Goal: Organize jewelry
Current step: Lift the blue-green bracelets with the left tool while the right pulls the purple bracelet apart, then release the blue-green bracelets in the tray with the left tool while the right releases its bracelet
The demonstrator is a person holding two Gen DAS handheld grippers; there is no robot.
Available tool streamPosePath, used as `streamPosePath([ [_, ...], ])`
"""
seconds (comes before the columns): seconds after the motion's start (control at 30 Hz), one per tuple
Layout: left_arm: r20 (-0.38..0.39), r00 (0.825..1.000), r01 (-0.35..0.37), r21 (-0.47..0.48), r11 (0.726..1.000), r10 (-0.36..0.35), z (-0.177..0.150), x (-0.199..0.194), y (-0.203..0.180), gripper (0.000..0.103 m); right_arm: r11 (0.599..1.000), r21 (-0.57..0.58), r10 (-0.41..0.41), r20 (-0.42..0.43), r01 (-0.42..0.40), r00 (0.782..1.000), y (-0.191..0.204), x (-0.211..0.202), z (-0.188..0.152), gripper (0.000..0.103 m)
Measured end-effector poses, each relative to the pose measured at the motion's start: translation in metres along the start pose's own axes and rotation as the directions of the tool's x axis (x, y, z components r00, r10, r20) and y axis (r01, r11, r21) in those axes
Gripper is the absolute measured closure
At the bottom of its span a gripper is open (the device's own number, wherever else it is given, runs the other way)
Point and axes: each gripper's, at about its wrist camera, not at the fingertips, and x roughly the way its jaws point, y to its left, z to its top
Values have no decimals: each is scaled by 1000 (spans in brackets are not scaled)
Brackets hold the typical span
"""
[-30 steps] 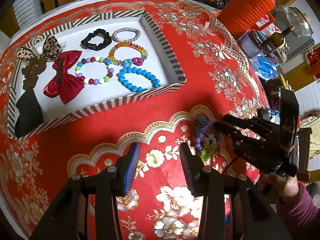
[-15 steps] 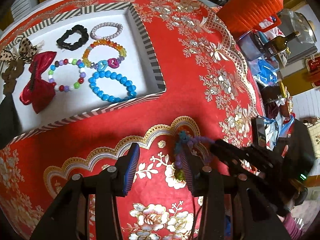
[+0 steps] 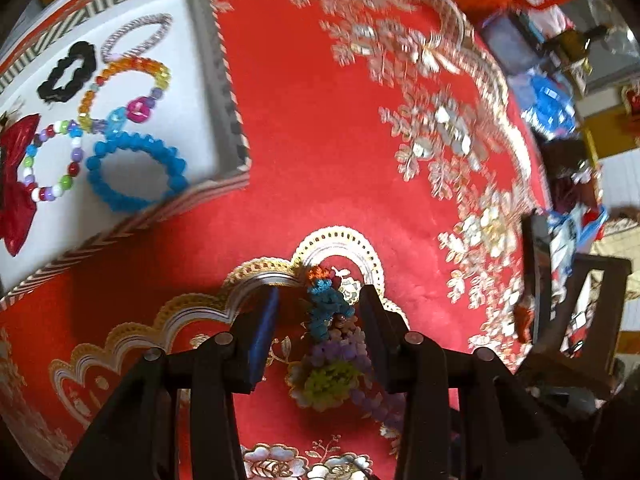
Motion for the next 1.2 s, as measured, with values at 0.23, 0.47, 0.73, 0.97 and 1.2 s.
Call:
streamPosePath([
  [0.23, 44, 999, -29, 36, 999, 28, 1, -1, -9, 98, 1000, 31, 8, 9, -8, 1000, -5, -2, -6, 94],
  [0.47, 159, 986, 44, 36, 998, -49, 2, -63, 4, 98, 1000, 22, -15, 24, 15, 1000, -6, -11, -2, 94],
  [0.73, 335, 939, 81, -2, 997, -76, 6, -154, 32, 98, 1000, -1, -20, 51, 20, 999, -2, -18, 21, 94],
  [0.97, 433, 901, 25, -96, 995, 19, -5, -211, 89, 98, 998, -64, 1, 95, 5, 995, 19, -26, 57, 94],
  [1.2, 427, 898, -19, -210, 977, 109, -23, -218, 150, 98, 993, -120, 18, 129, -3, 991, 40, -25, 101, 94],
])
